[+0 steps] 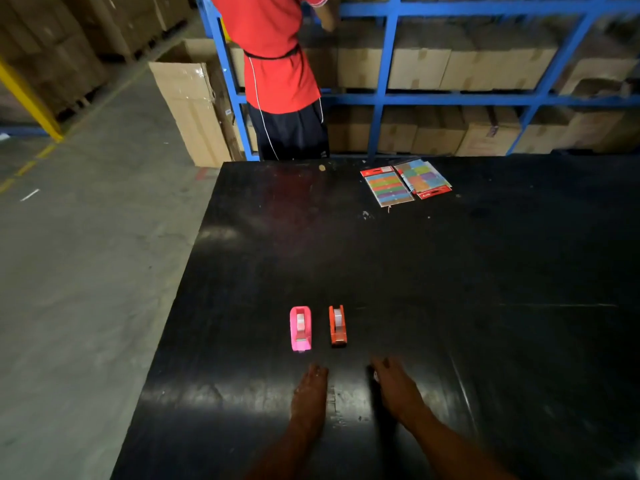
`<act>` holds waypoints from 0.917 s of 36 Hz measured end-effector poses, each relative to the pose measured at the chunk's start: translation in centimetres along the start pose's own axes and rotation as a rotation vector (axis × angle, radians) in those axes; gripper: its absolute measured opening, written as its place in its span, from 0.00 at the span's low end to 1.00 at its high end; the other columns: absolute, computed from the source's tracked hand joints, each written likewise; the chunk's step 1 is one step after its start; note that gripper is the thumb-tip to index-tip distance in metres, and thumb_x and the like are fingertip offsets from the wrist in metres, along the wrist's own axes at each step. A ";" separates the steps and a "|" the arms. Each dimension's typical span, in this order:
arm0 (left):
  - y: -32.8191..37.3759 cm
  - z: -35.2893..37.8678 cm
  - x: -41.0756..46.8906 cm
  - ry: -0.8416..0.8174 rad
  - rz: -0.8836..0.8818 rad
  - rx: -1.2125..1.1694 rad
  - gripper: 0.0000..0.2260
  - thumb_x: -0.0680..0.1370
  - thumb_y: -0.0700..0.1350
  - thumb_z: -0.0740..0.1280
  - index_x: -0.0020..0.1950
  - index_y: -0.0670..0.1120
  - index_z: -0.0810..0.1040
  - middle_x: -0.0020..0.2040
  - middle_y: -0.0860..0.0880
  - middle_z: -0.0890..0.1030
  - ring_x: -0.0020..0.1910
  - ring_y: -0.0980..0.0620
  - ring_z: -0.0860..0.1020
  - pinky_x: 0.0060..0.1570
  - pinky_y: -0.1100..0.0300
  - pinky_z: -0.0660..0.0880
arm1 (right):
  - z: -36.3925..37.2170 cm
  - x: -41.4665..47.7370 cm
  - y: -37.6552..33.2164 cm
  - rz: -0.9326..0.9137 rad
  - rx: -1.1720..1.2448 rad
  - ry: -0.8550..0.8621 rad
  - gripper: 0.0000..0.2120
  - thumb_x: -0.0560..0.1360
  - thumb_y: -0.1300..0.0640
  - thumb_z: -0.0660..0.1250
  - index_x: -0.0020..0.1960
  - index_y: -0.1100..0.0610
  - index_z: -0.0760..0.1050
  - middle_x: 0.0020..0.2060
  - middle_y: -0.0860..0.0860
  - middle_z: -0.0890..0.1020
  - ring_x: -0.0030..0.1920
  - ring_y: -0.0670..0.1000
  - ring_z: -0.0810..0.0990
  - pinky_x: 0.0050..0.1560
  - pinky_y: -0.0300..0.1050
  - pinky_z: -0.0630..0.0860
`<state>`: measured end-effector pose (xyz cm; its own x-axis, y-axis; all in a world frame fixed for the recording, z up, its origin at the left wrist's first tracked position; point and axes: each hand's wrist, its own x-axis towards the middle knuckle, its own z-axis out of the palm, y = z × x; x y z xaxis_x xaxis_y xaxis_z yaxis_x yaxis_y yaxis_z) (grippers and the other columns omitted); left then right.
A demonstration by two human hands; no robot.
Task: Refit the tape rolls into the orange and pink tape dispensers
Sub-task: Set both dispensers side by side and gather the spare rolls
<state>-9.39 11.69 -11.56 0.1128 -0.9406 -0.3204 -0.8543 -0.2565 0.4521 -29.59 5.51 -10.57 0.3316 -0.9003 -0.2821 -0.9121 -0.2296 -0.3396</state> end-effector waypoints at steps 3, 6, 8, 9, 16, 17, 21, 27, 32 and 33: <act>0.2 -0.8 -0.5 0.011 0.017 0.011 0.19 0.82 0.41 0.58 0.73 0.47 0.65 0.75 0.45 0.66 0.71 0.47 0.70 0.71 0.54 0.67 | -0.3 0.0 -0.4 0.023 -0.014 -0.014 0.14 0.78 0.41 0.56 0.47 0.50 0.73 0.45 0.53 0.79 0.45 0.52 0.78 0.53 0.53 0.76; -0.2 -1.6 -0.7 0.030 -0.027 -0.043 0.19 0.80 0.40 0.59 0.70 0.52 0.66 0.70 0.48 0.70 0.62 0.50 0.77 0.62 0.56 0.75 | -0.5 0.0 -1.0 0.007 -0.023 -0.059 0.10 0.80 0.48 0.56 0.53 0.51 0.74 0.51 0.53 0.79 0.48 0.51 0.78 0.55 0.50 0.76; -0.4 -1.9 -0.7 0.069 -0.037 -0.074 0.16 0.81 0.41 0.58 0.68 0.52 0.69 0.67 0.49 0.74 0.59 0.52 0.78 0.60 0.59 0.76 | -0.8 0.1 -1.3 -0.008 0.016 -0.146 0.13 0.79 0.55 0.59 0.63 0.51 0.70 0.58 0.52 0.75 0.53 0.51 0.77 0.54 0.44 0.74; -0.5 -2.5 -0.9 0.061 -0.049 -0.084 0.14 0.82 0.42 0.57 0.67 0.52 0.70 0.65 0.50 0.75 0.59 0.52 0.78 0.60 0.59 0.75 | -1.0 0.2 -1.8 -0.023 -0.002 -0.190 0.15 0.78 0.56 0.61 0.64 0.51 0.69 0.60 0.52 0.74 0.54 0.50 0.76 0.54 0.42 0.74; -5.0 -4.8 -0.1 0.162 0.044 -0.124 0.19 0.75 0.45 0.65 0.66 0.54 0.75 0.62 0.50 0.76 0.62 0.51 0.73 0.62 0.58 0.70 | -0.8 1.7 -7.0 -0.153 0.039 -0.364 0.16 0.74 0.46 0.66 0.59 0.44 0.69 0.60 0.48 0.73 0.53 0.47 0.74 0.52 0.42 0.72; -5.6 -5.3 0.0 0.176 0.055 -0.089 0.18 0.75 0.46 0.64 0.65 0.53 0.75 0.62 0.51 0.76 0.61 0.50 0.72 0.62 0.55 0.70 | -0.6 1.9 -7.7 -0.178 0.045 -0.362 0.15 0.74 0.44 0.66 0.59 0.44 0.69 0.60 0.47 0.74 0.54 0.48 0.74 0.54 0.42 0.72; -9.3 -7.0 1.3 0.203 0.020 -0.063 0.17 0.78 0.52 0.56 0.61 0.49 0.78 0.61 0.48 0.78 0.61 0.46 0.75 0.60 0.51 0.72 | 0.1 3.3 -11.3 -0.254 0.063 -0.303 0.10 0.76 0.44 0.62 0.56 0.45 0.71 0.55 0.46 0.76 0.52 0.47 0.76 0.54 0.45 0.75; -12.5 -10.2 4.1 0.134 -0.070 -0.131 0.14 0.77 0.45 0.64 0.62 0.47 0.73 0.65 0.45 0.72 0.55 0.42 0.79 0.51 0.50 0.77 | 0.5 6.4 -17.1 -0.288 0.018 -0.108 0.14 0.77 0.50 0.61 0.61 0.53 0.73 0.60 0.53 0.77 0.59 0.55 0.77 0.60 0.51 0.73; -13.6 -11.9 6.8 0.119 -0.121 -0.188 0.12 0.76 0.46 0.65 0.60 0.50 0.74 0.65 0.46 0.75 0.56 0.43 0.79 0.52 0.53 0.75 | 0.5 9.4 -20.1 -0.284 -0.089 -0.028 0.09 0.74 0.56 0.63 0.54 0.53 0.76 0.55 0.51 0.78 0.57 0.55 0.77 0.56 0.50 0.71; -13.6 -12.0 7.4 0.106 -0.116 -0.166 0.13 0.77 0.46 0.65 0.62 0.48 0.75 0.66 0.46 0.74 0.59 0.43 0.78 0.56 0.53 0.74 | 0.5 10.0 -20.4 -0.281 -0.116 -0.029 0.10 0.74 0.57 0.63 0.54 0.53 0.76 0.55 0.51 0.78 0.57 0.55 0.76 0.58 0.51 0.71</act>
<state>9.21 5.53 -10.09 0.2652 -0.9187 -0.2928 -0.7381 -0.3888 0.5514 -7.53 1.41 -6.89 0.5802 -0.7848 -0.2178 -0.8045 -0.5105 -0.3035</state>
